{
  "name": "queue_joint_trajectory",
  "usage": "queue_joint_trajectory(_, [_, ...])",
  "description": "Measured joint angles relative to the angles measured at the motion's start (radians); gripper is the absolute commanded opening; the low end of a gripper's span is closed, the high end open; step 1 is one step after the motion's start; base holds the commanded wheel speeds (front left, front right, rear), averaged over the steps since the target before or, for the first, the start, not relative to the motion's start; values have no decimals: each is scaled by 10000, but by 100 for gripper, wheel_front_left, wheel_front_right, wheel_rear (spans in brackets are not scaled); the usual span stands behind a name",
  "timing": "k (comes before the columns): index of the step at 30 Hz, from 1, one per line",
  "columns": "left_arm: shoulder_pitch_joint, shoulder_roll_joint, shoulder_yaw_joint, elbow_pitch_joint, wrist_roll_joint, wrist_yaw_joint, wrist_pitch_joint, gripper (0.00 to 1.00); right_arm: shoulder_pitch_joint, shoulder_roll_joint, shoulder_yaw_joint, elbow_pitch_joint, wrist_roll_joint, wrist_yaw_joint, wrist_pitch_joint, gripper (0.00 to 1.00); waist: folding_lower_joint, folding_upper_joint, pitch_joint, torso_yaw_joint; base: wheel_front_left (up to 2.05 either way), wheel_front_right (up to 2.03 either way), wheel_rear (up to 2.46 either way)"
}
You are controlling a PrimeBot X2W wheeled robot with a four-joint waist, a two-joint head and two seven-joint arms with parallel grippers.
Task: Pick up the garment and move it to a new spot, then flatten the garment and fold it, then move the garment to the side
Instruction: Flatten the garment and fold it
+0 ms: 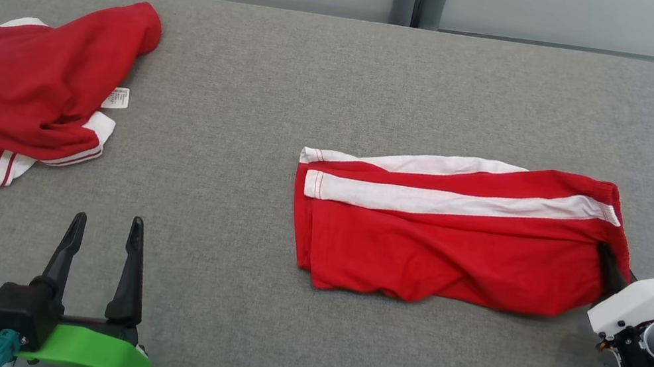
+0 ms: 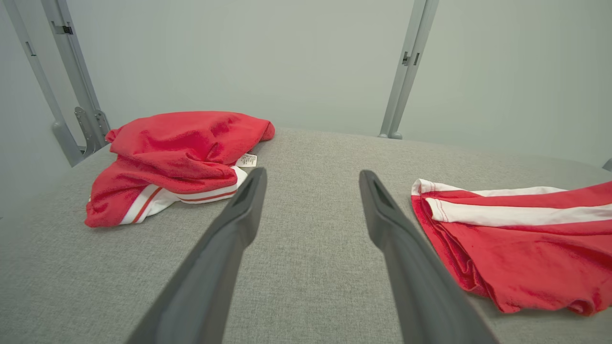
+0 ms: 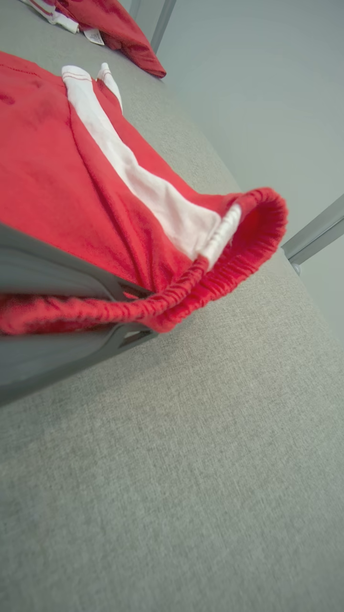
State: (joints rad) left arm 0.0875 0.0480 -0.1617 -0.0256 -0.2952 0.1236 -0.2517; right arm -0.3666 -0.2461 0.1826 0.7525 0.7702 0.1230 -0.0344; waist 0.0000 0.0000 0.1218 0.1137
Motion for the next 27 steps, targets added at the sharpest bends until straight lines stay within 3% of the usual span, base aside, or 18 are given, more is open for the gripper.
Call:
queue_joint_trajectory(6, [0, 0, -12, -48, -29, 0, 0, 100, -161, -146, 247, -4, 46, 0, 119, 0, 0, 0, -38, -332, 0, 0, 0])
queue_joint_trajectory(15, [0, 0, -119, -4, -98, 0, 0, 100, -306, 364, 1609, -980, 343, 0, 539, 0, 0, 0, -200, -662, 0, 0, 0])
queue_joint_trajectory(27, [0, 0, -441, 186, -364, 0, 0, 100, -523, 439, 3089, -2023, 441, 0, 857, 0, 0, 0, -583, -509, 0, 0, 0])
